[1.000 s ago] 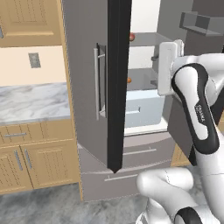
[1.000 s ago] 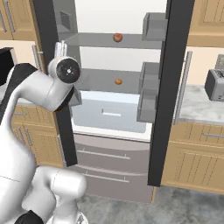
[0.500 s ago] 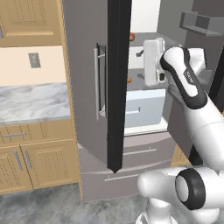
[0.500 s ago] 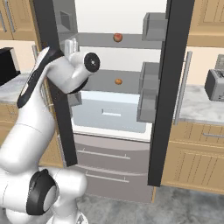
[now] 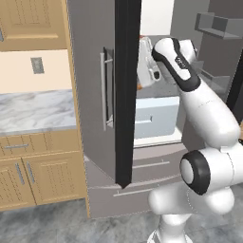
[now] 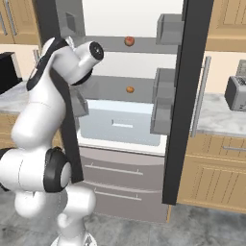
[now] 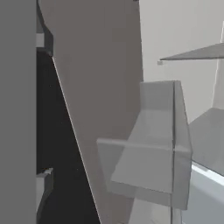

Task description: Retrieve the peach and tangerine from the fridge and place them into the bowl on the dining table.

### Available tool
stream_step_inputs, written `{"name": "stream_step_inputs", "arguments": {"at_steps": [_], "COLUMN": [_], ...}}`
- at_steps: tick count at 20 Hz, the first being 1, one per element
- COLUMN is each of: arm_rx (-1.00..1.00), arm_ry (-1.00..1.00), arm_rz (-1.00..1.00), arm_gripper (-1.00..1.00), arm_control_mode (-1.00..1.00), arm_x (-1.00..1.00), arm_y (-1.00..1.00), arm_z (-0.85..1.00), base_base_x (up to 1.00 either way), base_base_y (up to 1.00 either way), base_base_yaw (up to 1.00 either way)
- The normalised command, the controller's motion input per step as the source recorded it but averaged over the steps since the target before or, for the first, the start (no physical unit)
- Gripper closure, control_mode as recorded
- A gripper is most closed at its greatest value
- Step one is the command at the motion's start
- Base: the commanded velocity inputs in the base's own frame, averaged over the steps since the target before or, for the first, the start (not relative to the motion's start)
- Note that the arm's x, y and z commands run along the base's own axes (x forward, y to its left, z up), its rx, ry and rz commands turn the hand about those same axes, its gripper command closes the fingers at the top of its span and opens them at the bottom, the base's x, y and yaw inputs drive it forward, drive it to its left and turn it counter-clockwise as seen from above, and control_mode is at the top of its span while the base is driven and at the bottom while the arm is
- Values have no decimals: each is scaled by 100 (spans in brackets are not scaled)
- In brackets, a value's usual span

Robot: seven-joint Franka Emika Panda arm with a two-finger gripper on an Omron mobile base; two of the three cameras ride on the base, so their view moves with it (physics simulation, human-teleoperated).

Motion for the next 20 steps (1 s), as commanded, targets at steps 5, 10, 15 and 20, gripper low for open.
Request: {"name": "stream_step_inputs", "arguments": {"at_steps": [5,10,15,20], "arm_rx": [-34,-27,-2,0], "arm_ry": [-10,-15,-18,-24], "arm_rz": [16,7,-1,-1], "arm_gripper": [-100,-100,-100,-100], "arm_control_mode": [-100,-100,-100,-100], "arm_x": [-100,-100,-66,-50], "arm_y": [100,77,-40,-75], "arm_z": [-26,-1,34,57], "base_base_x": [0,0,0,0], "base_base_y": [0,0,0,0], "base_base_yaw": [0,0,0,0]}}
